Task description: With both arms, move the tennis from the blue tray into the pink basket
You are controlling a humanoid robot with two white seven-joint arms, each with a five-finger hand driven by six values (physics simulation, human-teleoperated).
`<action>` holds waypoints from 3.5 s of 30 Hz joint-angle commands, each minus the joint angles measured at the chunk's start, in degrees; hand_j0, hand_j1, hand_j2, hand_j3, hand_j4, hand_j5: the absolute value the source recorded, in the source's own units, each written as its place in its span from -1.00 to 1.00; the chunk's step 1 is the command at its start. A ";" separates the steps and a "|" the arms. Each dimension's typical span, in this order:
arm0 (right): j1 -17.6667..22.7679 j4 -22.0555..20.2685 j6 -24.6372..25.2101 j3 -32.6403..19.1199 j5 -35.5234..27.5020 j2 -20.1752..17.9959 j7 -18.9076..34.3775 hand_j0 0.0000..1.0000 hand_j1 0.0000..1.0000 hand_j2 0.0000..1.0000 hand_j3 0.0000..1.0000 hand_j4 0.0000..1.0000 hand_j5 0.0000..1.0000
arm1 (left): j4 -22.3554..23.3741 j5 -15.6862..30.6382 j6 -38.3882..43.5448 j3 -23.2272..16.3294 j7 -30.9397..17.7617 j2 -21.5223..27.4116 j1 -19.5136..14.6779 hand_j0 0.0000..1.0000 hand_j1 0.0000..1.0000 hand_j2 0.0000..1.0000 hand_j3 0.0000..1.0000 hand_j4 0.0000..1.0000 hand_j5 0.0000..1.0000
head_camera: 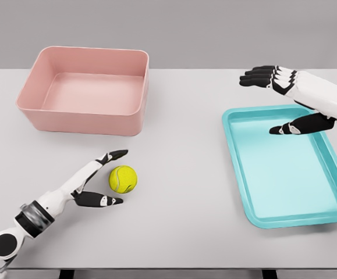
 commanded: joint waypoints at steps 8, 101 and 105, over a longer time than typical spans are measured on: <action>0.09 -0.02 0.18 -0.01 -0.45 -0.11 -0.03 1.00 1.00 1.00 1.00 1.00 1.00 | 0.08 -1.05 -0.66 -0.35 0.01 -0.10 0.09 0.33 0.33 0.33 0.33 0.33 0.33; 1.76 -0.02 0.18 -0.19 -0.36 0.42 -0.03 1.00 1.00 1.00 1.00 1.00 1.00 | 14.23 14.95 -3.30 4.48 -0.08 -2.91 -26.10 0.07 0.07 0.07 0.07 0.07 0.07; 2.28 -0.02 0.18 0.25 -0.18 0.42 -0.03 1.00 1.00 1.00 1.00 1.00 1.00 | 16.25 15.04 -3.04 4.48 -0.08 -3.00 -27.25 0.09 0.09 0.09 0.09 0.09 0.09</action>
